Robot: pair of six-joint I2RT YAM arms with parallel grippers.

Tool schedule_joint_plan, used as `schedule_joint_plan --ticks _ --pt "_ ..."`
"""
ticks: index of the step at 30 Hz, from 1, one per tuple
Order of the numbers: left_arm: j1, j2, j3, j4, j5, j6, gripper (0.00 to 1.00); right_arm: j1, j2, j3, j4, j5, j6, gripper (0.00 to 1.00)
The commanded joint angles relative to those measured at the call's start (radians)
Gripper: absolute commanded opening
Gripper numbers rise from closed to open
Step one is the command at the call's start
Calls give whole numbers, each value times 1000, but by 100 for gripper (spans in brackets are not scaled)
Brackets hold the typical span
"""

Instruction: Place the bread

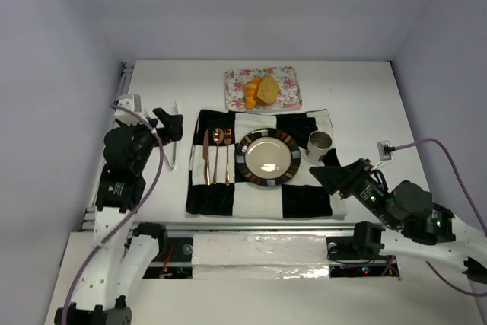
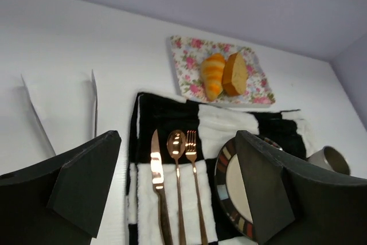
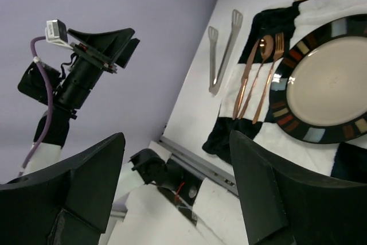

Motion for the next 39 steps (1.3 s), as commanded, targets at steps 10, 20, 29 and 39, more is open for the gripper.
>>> schedule_joint_plan --ticks 10,20,29,39 --pt "2 401 151 31 -122 -13 9 -4 74 11 21 118 1 0" --pt "2 826 284 1 -296 81 40 -4 154 -40 125 81 4 39" --pt "2 1129 407 -34 -343 162 43 -4 234 -49 196 20 0 53" --pt "2 1285 479 -23 -381 196 28 -4 277 -64 220 -11 18 53"
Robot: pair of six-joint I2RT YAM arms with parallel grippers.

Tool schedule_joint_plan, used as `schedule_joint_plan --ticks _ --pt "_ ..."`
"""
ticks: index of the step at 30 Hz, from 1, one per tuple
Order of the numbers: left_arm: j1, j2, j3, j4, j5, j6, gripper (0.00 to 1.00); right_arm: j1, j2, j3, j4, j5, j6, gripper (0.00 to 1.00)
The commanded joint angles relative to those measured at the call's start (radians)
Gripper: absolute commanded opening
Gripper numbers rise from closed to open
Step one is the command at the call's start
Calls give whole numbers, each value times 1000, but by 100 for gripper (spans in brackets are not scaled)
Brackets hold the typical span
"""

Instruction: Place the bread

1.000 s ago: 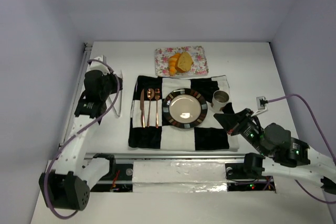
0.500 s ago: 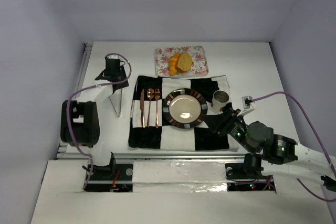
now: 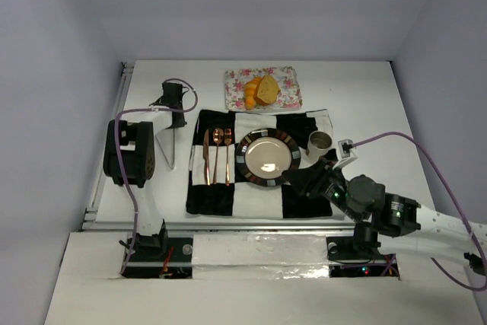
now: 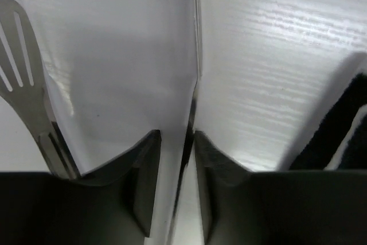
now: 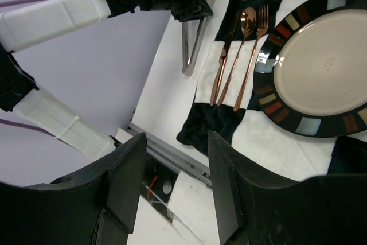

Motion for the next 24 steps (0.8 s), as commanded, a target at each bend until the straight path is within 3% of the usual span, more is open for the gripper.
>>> schedule_joint_plan --ticks 1,3,8,13,18,21,23,24 --pt "2 27 41 -5 -34 26 15 -4 19 -4 65 -7 15 52" --pt "2 33 47 -5 -53 29 1 -4 29 -4 80 -13 15 51" --pt "2 -42 35 18 -105 8 0 -4 101 14 116 -70 5 39" --pt "2 -254 17 61 -31 -50 0 -4 258 100 209 -260 -36 23" --pt "2 -483 -29 104 146 -162 0 -4 414 203 361 -355 -41 19" --pt "2 -631 -75 135 300 -242 0 -4 505 220 448 -346 -56 7" --pt "2 -721 -117 154 452 -283 0 -4 569 240 494 -345 -91 12" --pt "2 -747 -138 164 513 -308 0 -4 588 252 522 -338 -97 19"
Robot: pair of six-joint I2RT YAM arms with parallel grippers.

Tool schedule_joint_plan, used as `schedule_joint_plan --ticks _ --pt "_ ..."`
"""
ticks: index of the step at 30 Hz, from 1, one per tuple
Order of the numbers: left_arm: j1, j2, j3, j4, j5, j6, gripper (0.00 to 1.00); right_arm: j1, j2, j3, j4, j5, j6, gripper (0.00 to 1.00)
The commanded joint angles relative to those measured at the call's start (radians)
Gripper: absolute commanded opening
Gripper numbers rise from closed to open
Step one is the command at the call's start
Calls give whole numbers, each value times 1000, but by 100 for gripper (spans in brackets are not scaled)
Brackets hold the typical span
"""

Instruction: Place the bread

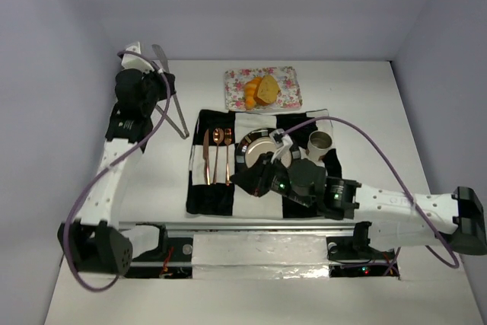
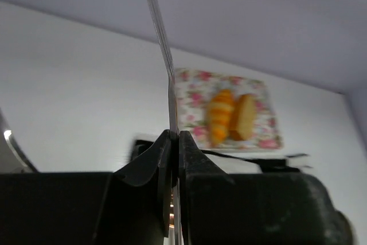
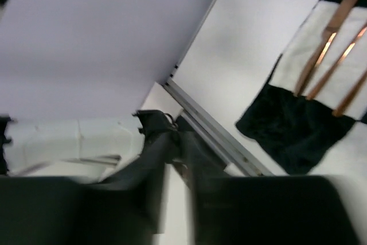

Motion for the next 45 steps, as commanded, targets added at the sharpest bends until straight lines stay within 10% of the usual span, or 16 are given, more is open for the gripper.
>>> schedule_joint_plan --ticks 1,3,5,17,24,39,45 --pt "0 -110 -88 47 287 -159 0 -4 64 85 178 6 -52 51" --pt "0 -205 -168 148 431 -235 0 -28 95 101 217 14 -51 92" --pt "0 -270 -259 238 559 -294 0 -88 114 102 230 -50 -17 99" --pt "0 -476 -652 1165 792 -888 0 -193 236 72 391 -320 -3 100" --pt "-9 -480 -709 1288 781 -948 0 -193 356 62 600 -455 85 100" --pt "-18 -448 -712 1359 810 -1007 0 -193 494 50 891 -486 254 56" --pt "-18 -421 -713 1347 833 -1007 14 -193 431 18 857 -368 251 46"
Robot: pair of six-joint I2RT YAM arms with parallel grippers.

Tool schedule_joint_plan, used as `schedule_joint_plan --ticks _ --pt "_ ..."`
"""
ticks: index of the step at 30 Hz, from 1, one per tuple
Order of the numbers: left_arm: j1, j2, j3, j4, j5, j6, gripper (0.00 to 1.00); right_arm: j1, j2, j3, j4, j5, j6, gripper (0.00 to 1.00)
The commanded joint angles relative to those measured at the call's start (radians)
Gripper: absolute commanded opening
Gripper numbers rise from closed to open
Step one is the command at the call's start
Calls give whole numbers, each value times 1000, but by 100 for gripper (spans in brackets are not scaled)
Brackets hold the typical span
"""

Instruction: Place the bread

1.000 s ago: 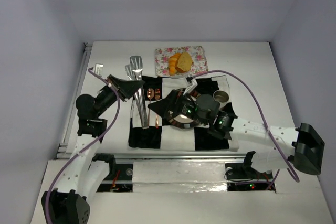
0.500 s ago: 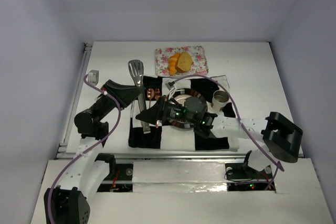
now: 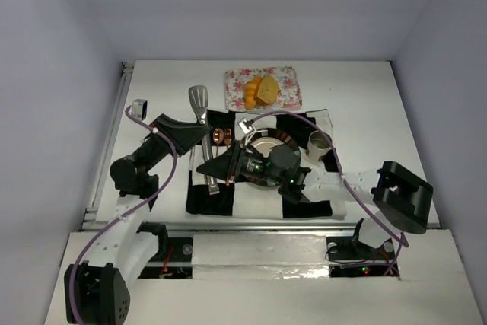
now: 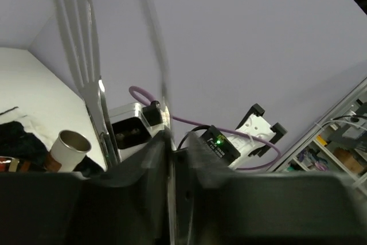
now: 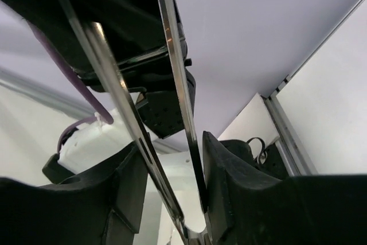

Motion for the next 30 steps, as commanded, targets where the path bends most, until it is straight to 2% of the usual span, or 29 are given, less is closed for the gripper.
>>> schedule_joint_plan --ticks 1,3,4,6,7,9,14,17,19,20,21,22,23,24,26,28,30 --pt "-9 -8 17 121 58 -21 27 -10 -48 -4 36 131 11 45" --pt "-9 -9 31 84 69 0 42 -10 -66 -6 22 169 11 44" --pt "-9 -18 37 61 73 16 53 -10 -74 -7 16 178 11 43" --pt "-9 -35 57 -30 78 77 61 -35 -98 -16 8 195 15 42" --pt "-9 -52 66 -67 76 101 68 -35 -107 -23 9 200 20 42" --pt "-9 -74 81 -182 78 160 77 -59 -135 -39 11 211 29 42" --pt "-9 -94 100 -268 96 214 88 -100 -185 -66 -12 203 29 42" --pt "-9 -114 118 -368 102 269 92 -139 -233 -64 -104 186 15 41" --pt "-9 -138 159 -481 87 334 92 -160 -265 -46 -258 180 -11 41" --pt "-9 -149 184 -650 73 443 92 -179 -285 -30 -332 186 -59 40" --pt "-9 -157 242 -746 25 511 92 -188 -317 -9 -513 195 -93 40" --pt "-9 -170 270 -747 -6 511 92 -197 -331 15 -611 203 -127 40" --pt "-9 -175 300 -1004 -40 687 92 -211 -342 58 -691 217 -196 40" --pt "-9 -178 348 -1067 -98 735 92 -211 -362 77 -828 243 -231 40" --pt "-9 -186 376 -1191 -140 799 91 -226 -373 114 -943 267 -313 40" --pt "-9 -193 393 -1245 -180 859 91 -255 -377 172 -1125 300 -385 40" --pt "-9 -201 384 -1278 -187 878 91 -282 -365 201 -1188 312 -425 40"
